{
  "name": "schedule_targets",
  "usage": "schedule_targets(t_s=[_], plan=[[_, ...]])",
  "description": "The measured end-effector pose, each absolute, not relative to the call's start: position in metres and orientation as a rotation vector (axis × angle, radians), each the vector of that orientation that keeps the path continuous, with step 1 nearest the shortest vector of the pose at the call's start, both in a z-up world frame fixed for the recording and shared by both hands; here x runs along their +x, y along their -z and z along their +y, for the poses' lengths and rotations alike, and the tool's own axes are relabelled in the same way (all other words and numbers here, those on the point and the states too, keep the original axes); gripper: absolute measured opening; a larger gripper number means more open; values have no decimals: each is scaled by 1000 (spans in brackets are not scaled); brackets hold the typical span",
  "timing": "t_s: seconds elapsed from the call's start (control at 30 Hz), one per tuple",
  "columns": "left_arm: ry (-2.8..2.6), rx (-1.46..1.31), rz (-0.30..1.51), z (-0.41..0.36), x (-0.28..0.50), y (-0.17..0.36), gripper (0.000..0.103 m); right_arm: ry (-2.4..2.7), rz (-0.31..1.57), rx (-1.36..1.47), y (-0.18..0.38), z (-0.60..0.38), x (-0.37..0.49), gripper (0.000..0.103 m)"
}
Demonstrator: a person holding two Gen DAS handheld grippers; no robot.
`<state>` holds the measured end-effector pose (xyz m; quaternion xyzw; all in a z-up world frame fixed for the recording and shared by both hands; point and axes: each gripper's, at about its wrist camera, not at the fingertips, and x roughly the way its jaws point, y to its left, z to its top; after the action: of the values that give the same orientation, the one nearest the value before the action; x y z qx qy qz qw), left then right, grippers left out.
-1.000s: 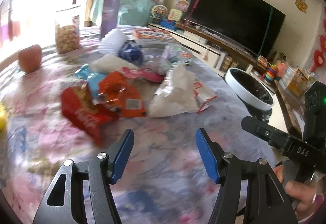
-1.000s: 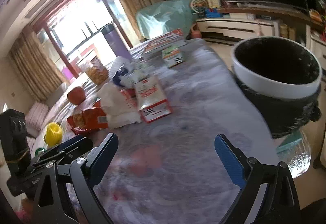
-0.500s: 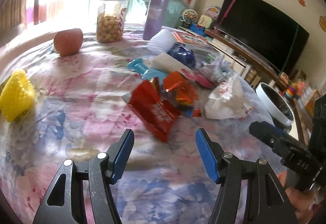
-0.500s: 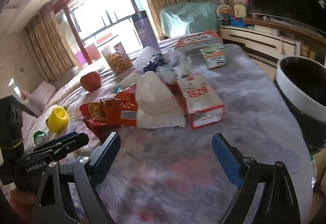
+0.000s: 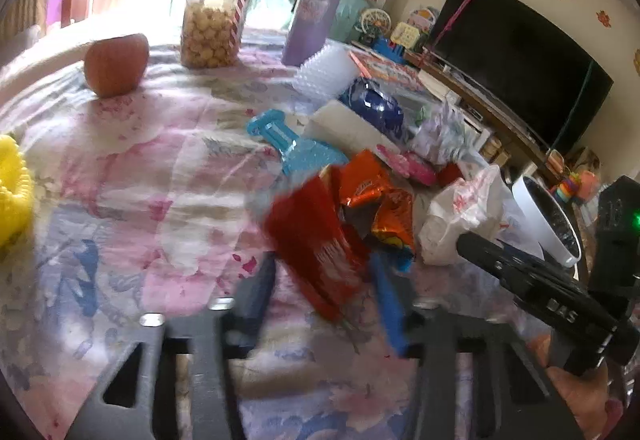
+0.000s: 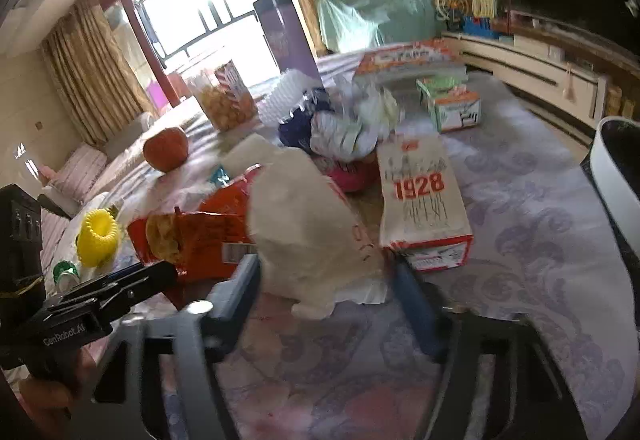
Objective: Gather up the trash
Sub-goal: 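Grasp the red chip bag with the left tool while the right tool grasps the white plastic bag, then carry the red chip bag and white plastic bag over the trash bin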
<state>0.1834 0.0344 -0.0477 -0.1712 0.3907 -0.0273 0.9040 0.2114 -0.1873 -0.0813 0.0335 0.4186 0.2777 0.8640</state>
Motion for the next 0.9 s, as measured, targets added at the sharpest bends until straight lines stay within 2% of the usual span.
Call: schedule_targets(t_s=[0.03, 0.13, 0.33, 0.9], plan=[[62, -359, 805, 34, 184, 48, 27, -581, 888, 71, 83, -187, 212, 40], [68, -335, 791, 30, 184, 47, 12, -583, 893, 82, 84, -190, 211, 34], [96, -291, 770, 16, 173, 40, 8, -598, 874, 81, 78, -200, 196, 28], [262, -200, 771, -45, 158, 27, 8, -519, 857, 137, 60, -267, 168, 27]])
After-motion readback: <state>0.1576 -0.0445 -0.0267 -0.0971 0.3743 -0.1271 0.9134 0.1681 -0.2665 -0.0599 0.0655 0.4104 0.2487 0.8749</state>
